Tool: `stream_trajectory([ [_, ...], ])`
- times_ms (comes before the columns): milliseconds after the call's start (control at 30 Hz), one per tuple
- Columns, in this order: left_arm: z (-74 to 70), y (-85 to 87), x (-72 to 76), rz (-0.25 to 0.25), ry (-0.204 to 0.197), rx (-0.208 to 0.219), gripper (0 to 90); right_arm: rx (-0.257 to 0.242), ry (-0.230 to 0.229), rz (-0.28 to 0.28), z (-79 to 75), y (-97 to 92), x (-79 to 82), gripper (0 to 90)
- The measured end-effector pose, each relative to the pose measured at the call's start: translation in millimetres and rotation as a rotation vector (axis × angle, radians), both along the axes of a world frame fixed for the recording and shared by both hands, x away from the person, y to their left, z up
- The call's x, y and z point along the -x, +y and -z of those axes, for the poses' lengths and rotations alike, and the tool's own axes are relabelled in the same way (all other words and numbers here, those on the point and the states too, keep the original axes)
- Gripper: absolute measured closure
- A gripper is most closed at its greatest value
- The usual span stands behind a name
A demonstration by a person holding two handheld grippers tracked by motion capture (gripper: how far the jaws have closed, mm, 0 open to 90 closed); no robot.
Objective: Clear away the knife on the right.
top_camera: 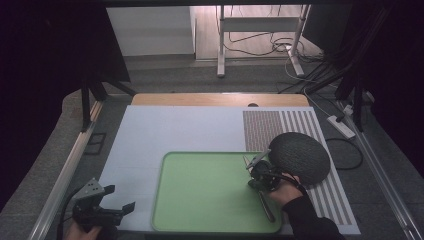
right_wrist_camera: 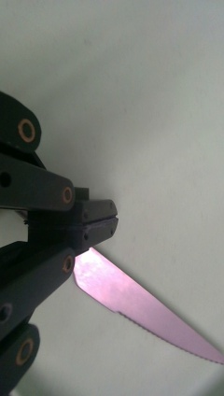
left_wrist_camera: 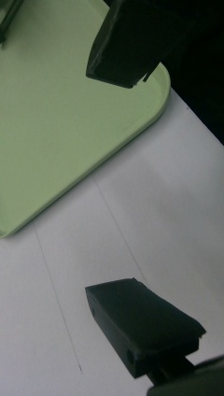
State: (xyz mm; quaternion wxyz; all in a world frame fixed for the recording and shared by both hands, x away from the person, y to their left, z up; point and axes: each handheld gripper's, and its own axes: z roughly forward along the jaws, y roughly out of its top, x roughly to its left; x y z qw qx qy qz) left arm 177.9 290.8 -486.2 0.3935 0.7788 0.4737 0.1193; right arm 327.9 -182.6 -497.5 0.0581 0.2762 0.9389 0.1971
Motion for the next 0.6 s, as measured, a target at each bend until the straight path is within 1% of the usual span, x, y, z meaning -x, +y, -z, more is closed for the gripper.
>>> stream_trajectory([
  [167, 0.0, 0.2, -0.2, 0.001, 0.0, 0.001, 1.6, -0.006, 0.003, 0.04, -0.6, -10.8, -5.9, 89.6],
  [433, 0.1, 0.1, -0.1, 0.0, 0.0, 0.003, 1.6, -0.008, 0.012, 0.086, -1.8, -28.1, -6.5, 89.6],
  [500, 0.0, 0.2, -0.2, 0.002, -0.001, 0.002, 1.6, -0.013, 0.017, 0.092, -1.9, -31.5, -6.4, 89.5],
  [600, 0.0, 0.0, -0.3, 0.001, 0.001, 0.002, 1.7, -0.006, 0.015, 0.09, -2.4, -31.5, -5.5, 89.5],
])
